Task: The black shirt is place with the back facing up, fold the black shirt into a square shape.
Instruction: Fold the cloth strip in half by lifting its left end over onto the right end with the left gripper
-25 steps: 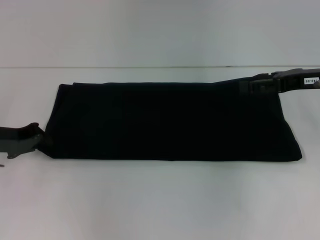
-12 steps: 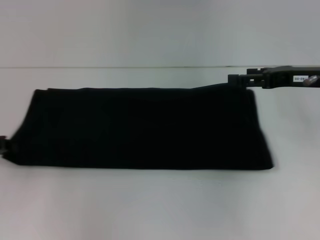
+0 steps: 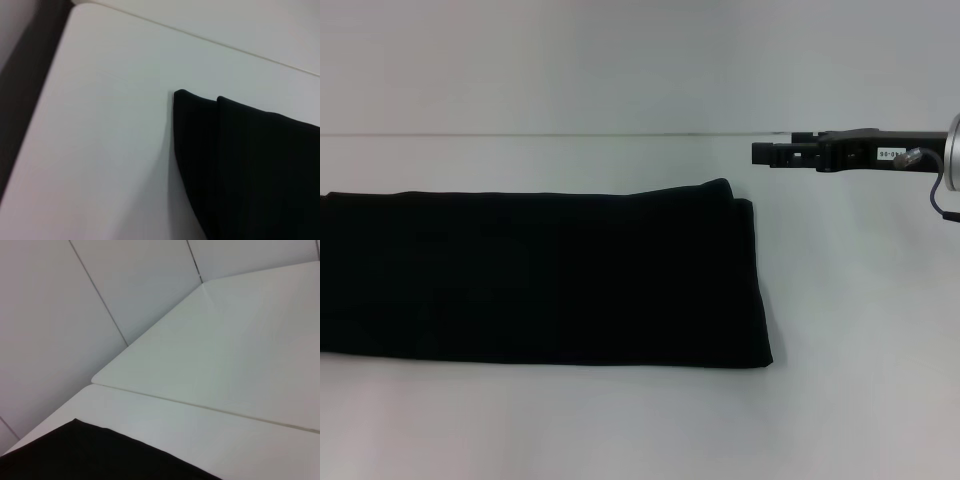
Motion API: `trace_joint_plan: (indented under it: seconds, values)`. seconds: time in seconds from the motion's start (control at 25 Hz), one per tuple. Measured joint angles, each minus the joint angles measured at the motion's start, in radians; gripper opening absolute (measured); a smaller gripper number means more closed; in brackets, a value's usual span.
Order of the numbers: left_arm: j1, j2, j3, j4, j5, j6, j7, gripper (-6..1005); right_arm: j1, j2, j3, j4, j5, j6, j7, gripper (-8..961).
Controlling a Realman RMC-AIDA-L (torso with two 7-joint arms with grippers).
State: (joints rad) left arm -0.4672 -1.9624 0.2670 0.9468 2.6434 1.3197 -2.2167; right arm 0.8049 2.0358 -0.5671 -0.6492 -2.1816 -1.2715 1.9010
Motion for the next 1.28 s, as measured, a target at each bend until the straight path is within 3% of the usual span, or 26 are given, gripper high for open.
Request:
trace_joint_plan:
  seconds: [0.24,0.36,0.52,0.64,0.68,0.72,0.76,0.96,1.04,1.16,1.28]
  values:
    - [-0.025,0.003,0.003,0.002,-0.016,0.048,0.002,31,-0.009,-0.001,0.003,0.000,0.000,0.006,-0.008,916]
    - [-0.076,0.007,0.006,-0.005,-0.056,0.124,-0.004,31,-0.016,-0.007,0.009,-0.002,0.008,0.025,-0.016,915]
    - [-0.204,0.005,0.035,-0.070,-0.126,0.224,-0.013,31,-0.021,-0.017,0.010,-0.003,0.033,0.072,-0.024,914]
    - [-0.309,-0.027,0.080,-0.125,-0.163,0.257,-0.023,31,-0.032,-0.028,0.010,-0.010,0.057,0.101,-0.028,913]
    - [-0.309,-0.027,0.080,-0.125,-0.163,0.257,-0.023,31,-0.038,-0.036,0.010,-0.010,0.067,0.105,-0.032,913]
    - [-0.382,-0.078,0.122,-0.154,-0.211,0.259,-0.028,31,-0.043,-0.042,0.010,-0.011,0.076,0.104,-0.036,912]
    - [-0.392,-0.087,0.128,-0.159,-0.218,0.258,-0.029,31,-0.049,-0.050,0.010,-0.011,0.083,0.102,-0.041,912]
    - [-0.457,-0.196,0.191,-0.301,-0.347,0.134,0.019,32,-0.074,-0.075,0.008,-0.012,0.089,0.085,-0.051,911]
    - [-0.461,-0.208,0.207,-0.457,-0.451,0.023,0.117,34,-0.080,-0.078,0.003,-0.012,0.089,0.082,-0.052,910]
    - [-0.451,-0.207,0.206,-0.740,-0.620,-0.118,0.319,39,-0.087,-0.083,0.002,-0.013,0.087,0.082,-0.056,909]
    - [-0.416,-0.213,0.190,-0.877,-0.727,-0.145,0.482,44,-0.088,-0.085,0.000,-0.013,0.084,0.081,-0.062,908]
